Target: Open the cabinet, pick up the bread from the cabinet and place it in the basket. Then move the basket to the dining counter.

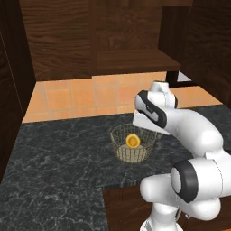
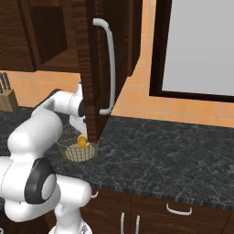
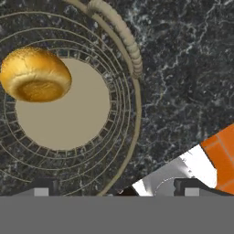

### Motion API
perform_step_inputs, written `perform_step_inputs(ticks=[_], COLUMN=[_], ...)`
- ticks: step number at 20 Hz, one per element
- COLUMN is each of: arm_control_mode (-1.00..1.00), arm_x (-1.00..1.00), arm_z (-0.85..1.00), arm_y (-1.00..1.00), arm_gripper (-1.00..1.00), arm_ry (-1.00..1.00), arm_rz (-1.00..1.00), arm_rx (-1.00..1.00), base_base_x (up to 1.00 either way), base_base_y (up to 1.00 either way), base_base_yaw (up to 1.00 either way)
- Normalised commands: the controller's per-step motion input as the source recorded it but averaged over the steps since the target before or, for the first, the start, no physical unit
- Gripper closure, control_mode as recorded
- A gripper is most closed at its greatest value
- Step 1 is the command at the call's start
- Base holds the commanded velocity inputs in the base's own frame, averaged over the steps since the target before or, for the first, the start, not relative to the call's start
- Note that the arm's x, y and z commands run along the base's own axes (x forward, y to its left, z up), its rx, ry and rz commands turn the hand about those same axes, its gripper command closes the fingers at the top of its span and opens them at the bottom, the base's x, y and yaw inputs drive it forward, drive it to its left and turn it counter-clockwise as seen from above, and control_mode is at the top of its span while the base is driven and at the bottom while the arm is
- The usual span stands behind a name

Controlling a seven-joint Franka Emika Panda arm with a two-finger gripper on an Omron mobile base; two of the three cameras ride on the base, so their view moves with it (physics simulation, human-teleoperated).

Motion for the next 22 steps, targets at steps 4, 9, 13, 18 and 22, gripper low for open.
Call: perform_step_inputs(ticks=[4, 9, 13, 18, 22], arm_control_mode=[-1.00, -1.00, -1.00, -1.00, -1.00], arm_x=[0.00, 0.03, 0.04, 0.46, 0.35], arm_z=[-0.16, -0.38, -0.41, -0.28, -0.19], arm_y=[-0.13, -0.26, -0.07, 0.00, 0.00], arm_gripper=[-1.00, -1.00, -1.00, -1.00, -1.00], arm_ry=[0.00, 0.00, 0.00, 0.00, 0.00], arm_rz=[0.02, 0.03, 0.02, 0.00, 0.00], arm_rx=[0.00, 0.00, 0.00, 0.00, 0.00], base_base_x=[0.00, 0.00, 0.00, 0.00, 0.00], base_base_y=[0.00, 0.00, 0.00, 0.00, 0.00], base_base_yaw=[0.00, 0.00, 0.00, 0.00, 0.00])
